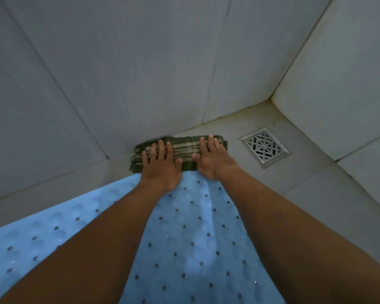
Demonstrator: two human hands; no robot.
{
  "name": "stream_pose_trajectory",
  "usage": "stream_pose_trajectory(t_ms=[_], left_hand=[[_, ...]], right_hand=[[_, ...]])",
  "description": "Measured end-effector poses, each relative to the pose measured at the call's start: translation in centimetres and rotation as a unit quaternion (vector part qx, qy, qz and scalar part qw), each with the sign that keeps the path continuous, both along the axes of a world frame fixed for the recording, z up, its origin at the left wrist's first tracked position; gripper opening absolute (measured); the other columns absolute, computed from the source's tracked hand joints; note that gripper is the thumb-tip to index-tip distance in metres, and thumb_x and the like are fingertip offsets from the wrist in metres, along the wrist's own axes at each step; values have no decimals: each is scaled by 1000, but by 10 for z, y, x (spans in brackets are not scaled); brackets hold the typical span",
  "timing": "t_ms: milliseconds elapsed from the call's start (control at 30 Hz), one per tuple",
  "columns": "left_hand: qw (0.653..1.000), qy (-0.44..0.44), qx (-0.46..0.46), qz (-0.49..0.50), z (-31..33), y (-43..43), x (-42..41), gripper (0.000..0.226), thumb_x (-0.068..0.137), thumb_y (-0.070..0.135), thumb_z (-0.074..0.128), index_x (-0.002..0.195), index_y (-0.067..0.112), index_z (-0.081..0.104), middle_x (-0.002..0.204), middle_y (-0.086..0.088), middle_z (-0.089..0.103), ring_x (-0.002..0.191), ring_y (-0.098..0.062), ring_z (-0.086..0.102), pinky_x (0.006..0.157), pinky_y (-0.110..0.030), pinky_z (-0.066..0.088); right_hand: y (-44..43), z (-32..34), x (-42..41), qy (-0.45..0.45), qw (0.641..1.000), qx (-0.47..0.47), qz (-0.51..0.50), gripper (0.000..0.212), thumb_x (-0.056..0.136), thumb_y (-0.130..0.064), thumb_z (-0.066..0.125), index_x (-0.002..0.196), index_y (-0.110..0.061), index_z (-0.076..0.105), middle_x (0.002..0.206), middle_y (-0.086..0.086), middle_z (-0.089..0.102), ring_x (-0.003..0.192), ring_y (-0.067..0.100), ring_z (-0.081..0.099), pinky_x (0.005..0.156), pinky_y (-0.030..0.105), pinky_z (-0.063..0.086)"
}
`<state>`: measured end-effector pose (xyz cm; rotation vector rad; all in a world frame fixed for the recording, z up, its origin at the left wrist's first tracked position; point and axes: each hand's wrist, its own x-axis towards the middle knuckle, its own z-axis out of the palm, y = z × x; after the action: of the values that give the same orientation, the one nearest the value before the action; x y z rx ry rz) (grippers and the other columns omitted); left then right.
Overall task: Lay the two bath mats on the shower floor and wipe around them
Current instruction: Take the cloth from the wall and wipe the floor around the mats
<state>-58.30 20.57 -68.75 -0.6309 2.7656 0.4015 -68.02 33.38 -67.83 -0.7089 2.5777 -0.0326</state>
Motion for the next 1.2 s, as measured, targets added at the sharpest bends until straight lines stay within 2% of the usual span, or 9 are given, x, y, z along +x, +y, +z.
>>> stream_pose_trajectory(t_ms=[200, 467, 600, 733, 867, 967, 1067, 1133, 1200], left_hand=[[996, -14, -11, -86, 4, 11, -43, 67, 102, 44, 20, 159, 18, -5, 166, -6, -13, 153, -25, -11, 122, -49, -9], [976, -42, -9, -212, 17, 23, -68, 72, 100, 49, 25, 159, 21, -6, 165, -4, -16, 152, -23, -14, 122, -48, -9], [958, -47, -3, -282, 22, 58, -70, 75, 100, 53, 27, 159, 22, -7, 165, -3, -18, 152, -23, -16, 122, -47, -9], [950, -42, -9, -309, 15, 101, -66, 77, 99, 58, 21, 158, 20, -12, 164, -5, -22, 151, -26, -20, 121, -51, -10], [955, -27, -11, -294, 8, 124, -64, 79, 98, 59, 19, 157, 18, -15, 162, -9, -25, 148, -32, -25, 120, -54, -13], [966, -5, 7, -258, 4, 134, -65, 76, 98, 62, 16, 157, 22, -12, 164, -7, -22, 149, -30, -22, 120, -52, -15], [975, 32, -22, -218, -4, 148, -67, 70, 100, 57, 11, 158, 22, -10, 165, -11, -17, 151, -32, -17, 121, -52, -11], [981, 20, -26, -193, -5, 156, -66, 71, 100, 56, 11, 157, 20, -13, 164, -13, -20, 150, -33, -20, 120, -52, -13], [986, 5, -22, -167, -3, 161, -67, 74, 100, 56, 13, 155, 17, -17, 162, -14, -23, 149, -34, -23, 120, -50, -15]], right_hand=[[32, -7, 6, 7, 998, 38, -44, 74, 104, -49, 21, 157, -10, -11, 161, 22, -22, 149, 36, -19, 120, 46, -8], [59, 3, 23, -11, 989, 17, -145, 72, 105, -50, 15, 155, -9, -16, 160, 19, -24, 150, 33, -19, 120, 43, -8], [98, 9, 35, -24, 979, 25, -200, 74, 104, -52, 17, 156, -10, -15, 161, 18, -24, 150, 32, -18, 121, 42, -7], [145, 15, 46, -16, 977, 13, -212, 73, 105, -50, 18, 156, -10, -13, 161, 19, -22, 150, 32, -18, 120, 41, -7], [177, 13, 37, 10, 988, 11, -157, 72, 105, -49, 19, 157, -8, -9, 162, 22, -15, 151, 31, -15, 121, 39, -7], [191, 12, 21, 30, 990, 13, -135, 71, 105, -49, 19, 157, -7, -5, 163, 22, -11, 152, 31, -12, 121, 39, -5], [198, 15, 0, 48, 992, -7, -114, 69, 102, -44, 23, 155, -2, 10, 163, 24, -1, 152, 33, -3, 124, 42, 3], [194, 13, -9, 67, 990, -36, -118, 62, 100, -40, 25, 148, 0, 22, 162, 27, 6, 152, 36, 4, 124, 46, 8], [190, 6, -10, 97, 985, -53, -130, 62, 100, -40, 22, 147, 1, 24, 162, 28, 8, 151, 37, 6, 124, 47, 9]])
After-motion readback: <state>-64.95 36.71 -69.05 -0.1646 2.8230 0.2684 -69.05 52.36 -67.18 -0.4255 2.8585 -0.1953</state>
